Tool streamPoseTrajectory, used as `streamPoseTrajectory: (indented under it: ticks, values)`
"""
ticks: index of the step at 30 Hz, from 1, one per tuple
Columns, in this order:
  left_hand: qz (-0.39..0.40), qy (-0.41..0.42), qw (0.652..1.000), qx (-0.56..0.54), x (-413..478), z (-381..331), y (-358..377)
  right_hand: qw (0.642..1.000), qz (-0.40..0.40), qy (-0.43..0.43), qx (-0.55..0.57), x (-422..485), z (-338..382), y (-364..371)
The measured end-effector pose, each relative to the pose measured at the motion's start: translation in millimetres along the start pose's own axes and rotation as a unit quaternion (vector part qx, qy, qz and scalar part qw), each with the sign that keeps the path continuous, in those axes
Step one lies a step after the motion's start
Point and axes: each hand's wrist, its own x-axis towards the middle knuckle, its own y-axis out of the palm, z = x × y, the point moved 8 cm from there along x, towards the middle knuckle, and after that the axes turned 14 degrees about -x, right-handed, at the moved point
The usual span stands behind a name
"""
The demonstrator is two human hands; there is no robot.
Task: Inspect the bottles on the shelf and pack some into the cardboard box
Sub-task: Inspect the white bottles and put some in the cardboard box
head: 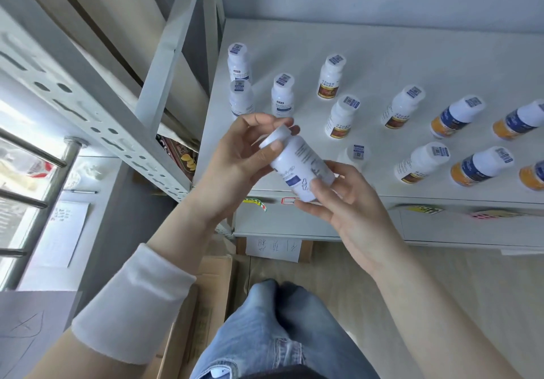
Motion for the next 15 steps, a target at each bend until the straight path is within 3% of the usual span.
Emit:
streamPoseTrajectory:
  ticks: [5, 10, 15]
  values:
    - [0.012, -0.041, 0.997, 0.072, -7, 9, 1, 0.985, -0.052, -0.137, -0.091, -6, 22, -12]
    - [0.031, -0.04, 0.998, 0.026, -14, 10, 7, 0.995, -0.03, -0.081, -0.041, -5, 15, -18]
    - [0.001, -0.045, 0.998, 0.045, -15, 14, 2, 0.985, -0.023, -0.15, -0.086, -10, 24, -17]
